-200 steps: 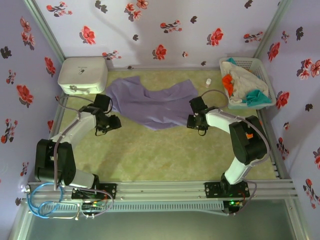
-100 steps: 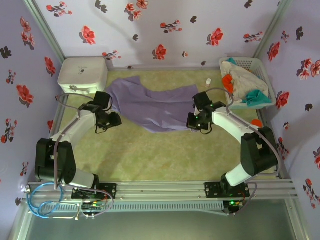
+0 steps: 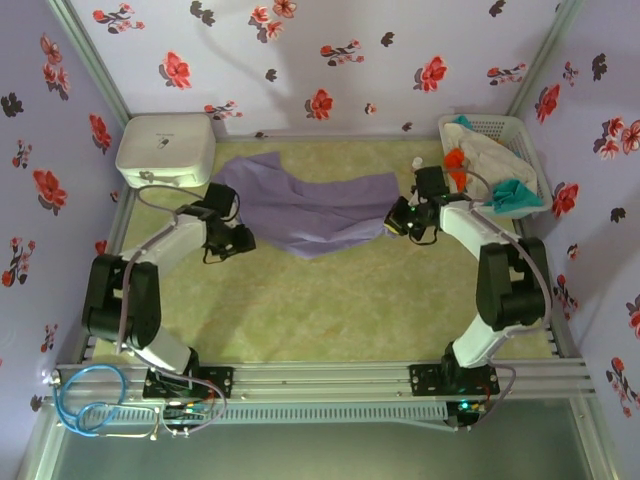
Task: Fold and stack the t-shirts
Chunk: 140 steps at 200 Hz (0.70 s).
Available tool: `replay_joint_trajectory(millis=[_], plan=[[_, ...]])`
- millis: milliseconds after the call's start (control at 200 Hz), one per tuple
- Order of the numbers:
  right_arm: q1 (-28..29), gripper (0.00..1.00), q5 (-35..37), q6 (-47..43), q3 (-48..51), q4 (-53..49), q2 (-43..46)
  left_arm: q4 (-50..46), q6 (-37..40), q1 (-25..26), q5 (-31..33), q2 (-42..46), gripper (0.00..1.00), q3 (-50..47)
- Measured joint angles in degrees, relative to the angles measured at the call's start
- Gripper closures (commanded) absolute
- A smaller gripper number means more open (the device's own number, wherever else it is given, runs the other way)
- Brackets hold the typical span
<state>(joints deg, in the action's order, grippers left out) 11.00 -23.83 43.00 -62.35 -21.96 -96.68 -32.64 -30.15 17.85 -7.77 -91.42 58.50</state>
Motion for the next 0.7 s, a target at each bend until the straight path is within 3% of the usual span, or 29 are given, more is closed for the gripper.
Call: replay_joint_trajectory(millis=[170, 530, 615, 700], plan=[[0.0, 1.00, -0.7, 3.2, 3.0, 5.4, -2.4, 4.1, -2.1, 2.5, -0.7, -6.8, 0.61, 2.8], [-0.2, 1.00, -0.8, 3.8, 6.3, 8.3, -2.1, 10.3, -5.8, 2.7, 0.2, -16.3, 0.63, 9.3], [-0.4, 1.00, -0.8, 3.7, 6.9, 8.3, -1.7, 10.8, -6.0, 2.7, 0.2, -17.6, 0.69, 10.3], [-0.7, 1.00, -0.7, 3.5, 7.4, 8.3, -1.0, 11.1, -6.3, 2.7, 0.3, -18.4, 0.83, 11.5]])
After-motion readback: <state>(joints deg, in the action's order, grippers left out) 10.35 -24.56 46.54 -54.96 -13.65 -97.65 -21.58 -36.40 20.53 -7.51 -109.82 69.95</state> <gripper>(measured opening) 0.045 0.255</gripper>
